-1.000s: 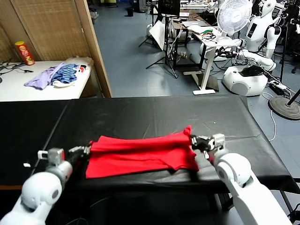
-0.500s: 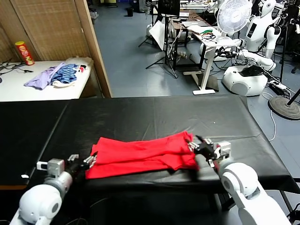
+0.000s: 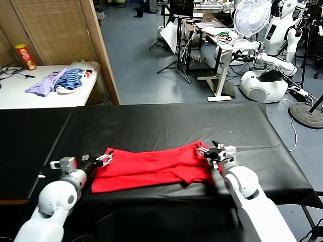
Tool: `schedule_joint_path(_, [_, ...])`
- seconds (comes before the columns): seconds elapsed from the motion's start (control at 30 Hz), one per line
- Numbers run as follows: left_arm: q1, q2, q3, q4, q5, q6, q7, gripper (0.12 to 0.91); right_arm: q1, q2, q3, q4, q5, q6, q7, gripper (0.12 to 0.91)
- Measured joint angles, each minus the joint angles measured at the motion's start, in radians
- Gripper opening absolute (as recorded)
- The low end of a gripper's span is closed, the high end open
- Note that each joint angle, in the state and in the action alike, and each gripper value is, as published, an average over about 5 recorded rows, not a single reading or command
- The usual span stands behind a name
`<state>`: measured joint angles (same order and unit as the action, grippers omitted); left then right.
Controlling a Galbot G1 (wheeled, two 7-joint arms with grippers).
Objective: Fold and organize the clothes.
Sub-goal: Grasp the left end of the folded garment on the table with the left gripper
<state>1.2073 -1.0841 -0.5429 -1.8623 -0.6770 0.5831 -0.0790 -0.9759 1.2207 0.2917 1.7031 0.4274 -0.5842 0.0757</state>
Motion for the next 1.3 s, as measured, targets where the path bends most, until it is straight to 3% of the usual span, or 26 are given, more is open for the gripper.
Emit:
schedule_joint_path(0.1, [-0.023,-0.003,0.015,0.038,0.011,-0.012,0.015,0.794,0.007,0.014,-0.003,-0.017,-0.006,-0.001,0.001,0.787])
schedule_joint_path(0.2, [-0.038,-0.009,0.027,0.066,0.025,-0.02,0.026,0.719,0.01,0.027,-0.005,-0.028,-0.012,0.0,0.003,0.703])
schedule_joint_path(0.5, [-0.035,-0.028,0.036,0.091,0.065,-0.041,0.019,0.224,-0.008,0.068,-0.012,-0.049,-0.053,0.064,0.037,0.24])
schedule_joint_path(0.57, [-0.033,-0.037,0.034,0.092,0.082,-0.051,0.007,0.156,-0.013,0.078,-0.017,-0.053,-0.067,0.092,0.062,0.172])
schedule_joint_path(0.63, [-0.03,-0.048,0.034,0.093,0.117,-0.074,-0.004,0.138,-0.018,0.088,-0.021,-0.058,-0.087,0.121,0.093,0.141])
schedule_joint_path(0.8, [-0.015,-0.085,0.033,0.096,0.273,-0.161,-0.019,0.133,-0.028,0.111,-0.025,-0.068,-0.132,0.171,0.143,0.143])
schedule_joint_path(1.0, [-0.003,-0.108,0.032,0.098,0.365,-0.192,-0.016,0.139,-0.046,0.11,-0.018,-0.057,-0.117,0.182,0.101,0.164])
schedule_joint_path(1.1, [-0.009,-0.111,0.029,0.097,0.352,-0.2,-0.015,0.229,-0.062,0.096,-0.007,-0.034,-0.102,0.178,0.067,0.271])
schedule_joint_path(1.3, [-0.01,-0.095,0.003,0.069,0.276,-0.194,-0.013,0.544,-0.105,0.06,0.022,0.036,-0.079,0.176,0.046,0.6])
